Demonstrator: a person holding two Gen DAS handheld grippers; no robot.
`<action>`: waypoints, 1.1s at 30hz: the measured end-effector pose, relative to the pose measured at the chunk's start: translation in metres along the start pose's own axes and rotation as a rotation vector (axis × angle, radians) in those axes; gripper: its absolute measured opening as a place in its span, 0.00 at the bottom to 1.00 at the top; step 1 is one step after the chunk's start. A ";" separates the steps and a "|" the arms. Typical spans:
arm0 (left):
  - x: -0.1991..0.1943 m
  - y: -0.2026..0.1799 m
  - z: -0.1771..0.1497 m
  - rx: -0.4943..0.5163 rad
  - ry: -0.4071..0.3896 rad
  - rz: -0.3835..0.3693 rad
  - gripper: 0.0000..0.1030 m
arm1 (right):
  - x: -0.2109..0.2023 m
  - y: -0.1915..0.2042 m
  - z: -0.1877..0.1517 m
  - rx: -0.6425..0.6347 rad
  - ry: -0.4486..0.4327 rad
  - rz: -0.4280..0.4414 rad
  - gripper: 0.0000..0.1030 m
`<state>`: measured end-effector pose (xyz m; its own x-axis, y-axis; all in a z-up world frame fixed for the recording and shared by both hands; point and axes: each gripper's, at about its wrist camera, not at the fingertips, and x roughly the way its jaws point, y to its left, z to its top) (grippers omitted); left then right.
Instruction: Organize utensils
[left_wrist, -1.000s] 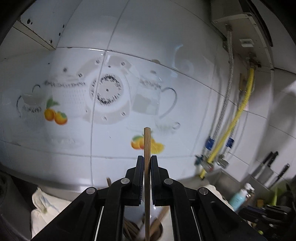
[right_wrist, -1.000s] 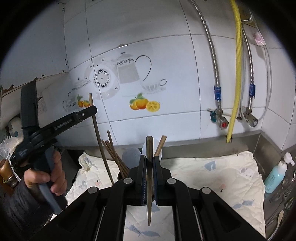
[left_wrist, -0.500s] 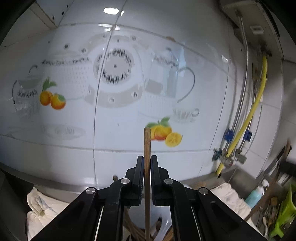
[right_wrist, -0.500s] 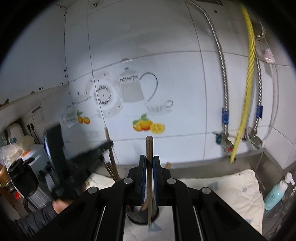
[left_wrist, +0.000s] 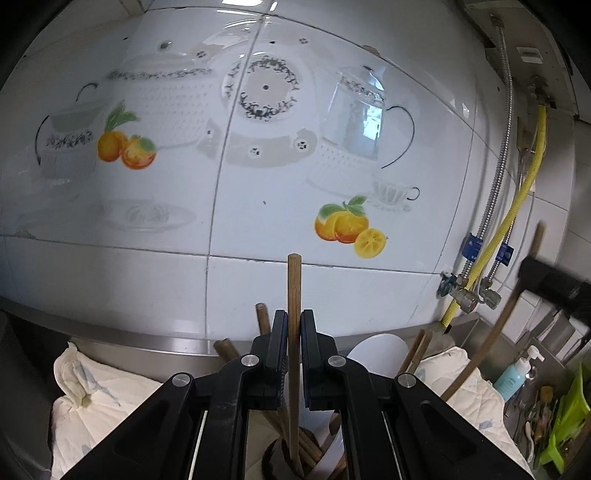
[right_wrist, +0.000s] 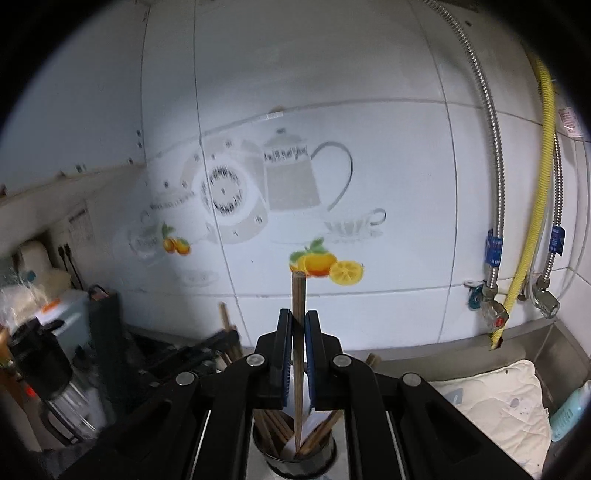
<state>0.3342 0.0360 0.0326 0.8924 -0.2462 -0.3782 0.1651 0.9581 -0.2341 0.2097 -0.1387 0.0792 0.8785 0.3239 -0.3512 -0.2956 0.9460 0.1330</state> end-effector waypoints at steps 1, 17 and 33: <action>0.000 0.002 -0.001 -0.004 0.003 0.002 0.06 | 0.002 0.000 -0.002 0.002 0.009 0.001 0.09; -0.026 0.005 0.001 -0.017 0.021 -0.025 0.53 | 0.027 -0.019 -0.036 0.073 0.146 0.013 0.10; -0.078 0.003 -0.012 -0.051 0.109 0.022 0.80 | -0.016 -0.007 -0.046 -0.002 0.129 0.003 0.31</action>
<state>0.2605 0.0566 0.0505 0.8442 -0.2421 -0.4783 0.1218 0.9555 -0.2688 0.1800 -0.1500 0.0413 0.8223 0.3252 -0.4671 -0.2986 0.9452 0.1324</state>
